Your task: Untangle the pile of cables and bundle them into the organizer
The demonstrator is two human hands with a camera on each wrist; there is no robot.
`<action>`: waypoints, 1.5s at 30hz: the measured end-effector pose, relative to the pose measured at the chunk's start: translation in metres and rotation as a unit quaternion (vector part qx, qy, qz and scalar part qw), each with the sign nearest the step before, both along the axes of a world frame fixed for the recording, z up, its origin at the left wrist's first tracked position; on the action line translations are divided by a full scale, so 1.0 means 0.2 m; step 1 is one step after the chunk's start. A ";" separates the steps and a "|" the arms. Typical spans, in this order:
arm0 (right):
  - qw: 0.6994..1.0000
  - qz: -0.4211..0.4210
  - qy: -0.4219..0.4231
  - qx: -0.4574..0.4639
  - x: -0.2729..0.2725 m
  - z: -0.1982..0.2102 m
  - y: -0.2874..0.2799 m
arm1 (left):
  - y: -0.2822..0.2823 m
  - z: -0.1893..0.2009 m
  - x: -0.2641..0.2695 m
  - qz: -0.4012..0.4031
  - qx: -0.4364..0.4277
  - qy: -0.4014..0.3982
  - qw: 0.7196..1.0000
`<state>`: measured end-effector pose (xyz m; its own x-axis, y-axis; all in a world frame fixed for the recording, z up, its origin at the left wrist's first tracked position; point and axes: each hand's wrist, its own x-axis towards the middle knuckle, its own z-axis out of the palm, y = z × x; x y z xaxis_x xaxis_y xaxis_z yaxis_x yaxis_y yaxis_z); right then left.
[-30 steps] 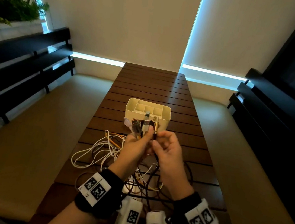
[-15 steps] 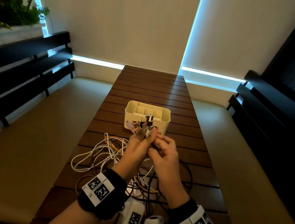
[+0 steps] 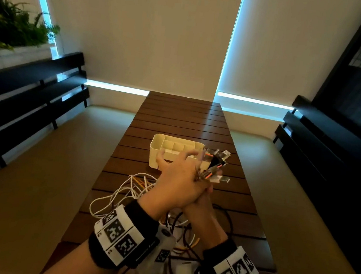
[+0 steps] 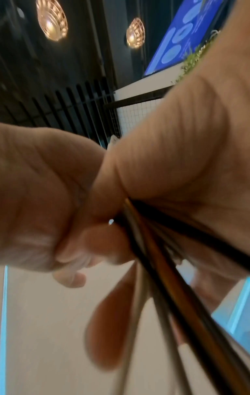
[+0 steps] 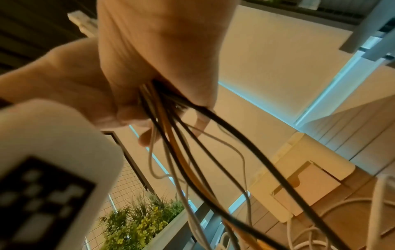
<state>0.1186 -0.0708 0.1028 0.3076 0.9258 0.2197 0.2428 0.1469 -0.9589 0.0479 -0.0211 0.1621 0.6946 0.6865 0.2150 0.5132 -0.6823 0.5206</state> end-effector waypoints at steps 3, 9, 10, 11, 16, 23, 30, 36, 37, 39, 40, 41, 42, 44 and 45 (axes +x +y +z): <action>0.999 0.024 0.028 0.026 0.04 0.07 0.03 | 0.00 0.07 0.00 -0.036 -0.147 -0.193 0.969; 0.999 0.025 -0.036 0.025 0.09 0.14 0.16 | 0.07 0.22 0.00 -0.070 -0.321 -0.497 0.803; 0.998 0.023 -0.056 -0.009 0.10 0.11 0.17 | 0.10 0.25 -0.01 -0.069 -0.350 -0.532 0.768; 0.996 0.015 -0.075 -0.052 0.12 0.07 0.16 | 0.12 0.28 -0.02 -0.058 -0.376 -0.561 0.735; 0.970 -0.008 -0.130 -0.203 0.29 -0.14 0.09 | 0.25 0.39 -0.14 -0.010 -0.403 -0.643 0.651; 0.928 -0.063 -0.267 -0.254 0.43 -0.05 0.11 | 0.26 0.40 -0.15 -0.016 -0.391 -0.691 0.607; 0.881 -0.322 -0.343 -0.041 0.63 0.40 0.15 | 0.31 0.45 -0.26 -0.068 -0.361 -0.729 0.578; 0.883 -0.086 -0.437 -0.149 0.49 0.20 0.19 | 0.30 0.29 -0.22 0.044 -0.293 -0.505 0.811; 0.844 -0.032 -0.476 -0.244 0.47 0.10 0.19 | 0.31 0.21 -0.20 0.083 -0.248 -0.403 0.877; 0.807 0.019 -0.501 -0.313 0.42 -0.06 0.17 | 0.31 0.04 -0.15 0.107 -0.224 -0.235 0.940; 0.799 0.020 -0.520 -0.301 0.39 -0.13 0.17 | 0.30 -0.06 -0.13 0.092 -0.246 -0.164 0.951; 0.792 0.012 -0.539 -0.288 0.36 -0.17 0.17 | 0.27 -0.14 -0.11 0.067 -0.285 -0.103 0.951; 0.792 -0.006 -0.546 -0.275 0.34 -0.20 0.18 | 0.24 -0.22 -0.09 0.039 -0.332 -0.054 0.941; 0.797 -0.043 -0.539 -0.268 0.30 -0.21 0.18 | 0.17 -0.33 -0.07 0.015 -0.406 -0.011 0.914; 0.798 -0.053 -0.537 -0.266 0.28 -0.21 0.17 | 0.15 -0.38 -0.06 0.025 -0.418 -0.016 0.908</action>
<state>0.1753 -0.0358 0.0613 0.2894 0.9572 -0.0055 0.9515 -0.2883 -0.1079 0.0359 0.0080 0.0855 0.6610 0.6494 -0.3759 0.5075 -0.0179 0.8615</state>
